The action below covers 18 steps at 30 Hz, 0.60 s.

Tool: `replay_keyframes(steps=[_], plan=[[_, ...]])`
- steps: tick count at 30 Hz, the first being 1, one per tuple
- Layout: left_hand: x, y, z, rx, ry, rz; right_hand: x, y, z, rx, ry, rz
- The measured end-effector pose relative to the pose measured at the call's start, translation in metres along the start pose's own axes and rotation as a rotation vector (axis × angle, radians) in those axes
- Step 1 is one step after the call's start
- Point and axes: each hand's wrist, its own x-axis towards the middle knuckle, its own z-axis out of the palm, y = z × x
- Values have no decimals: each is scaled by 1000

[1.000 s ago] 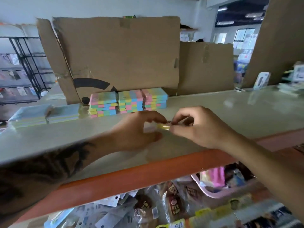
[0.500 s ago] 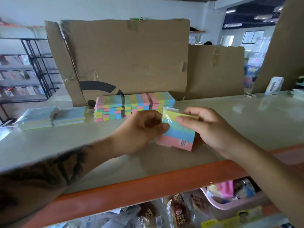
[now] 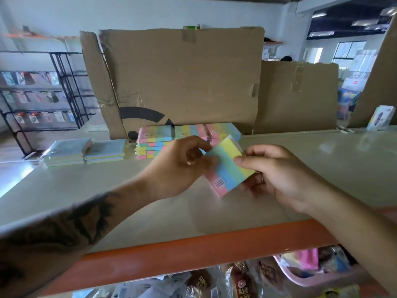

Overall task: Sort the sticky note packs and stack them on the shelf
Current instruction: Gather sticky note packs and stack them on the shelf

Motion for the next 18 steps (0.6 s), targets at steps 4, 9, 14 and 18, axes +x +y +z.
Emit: replay_keyframes(steps=[4,9,14,18], plan=[[-14,18,-13,447,14,51,6,-6,12,170,-88,145],[-12,31,-25,711,-60,-4,14,-9,24,199,-180,237],[-2,29,-48,632,-170,-114,20,-9,33,-7,-157,107],[21,9,-87,645,-104,-130,19,-3,26,-626,-167,-182]])
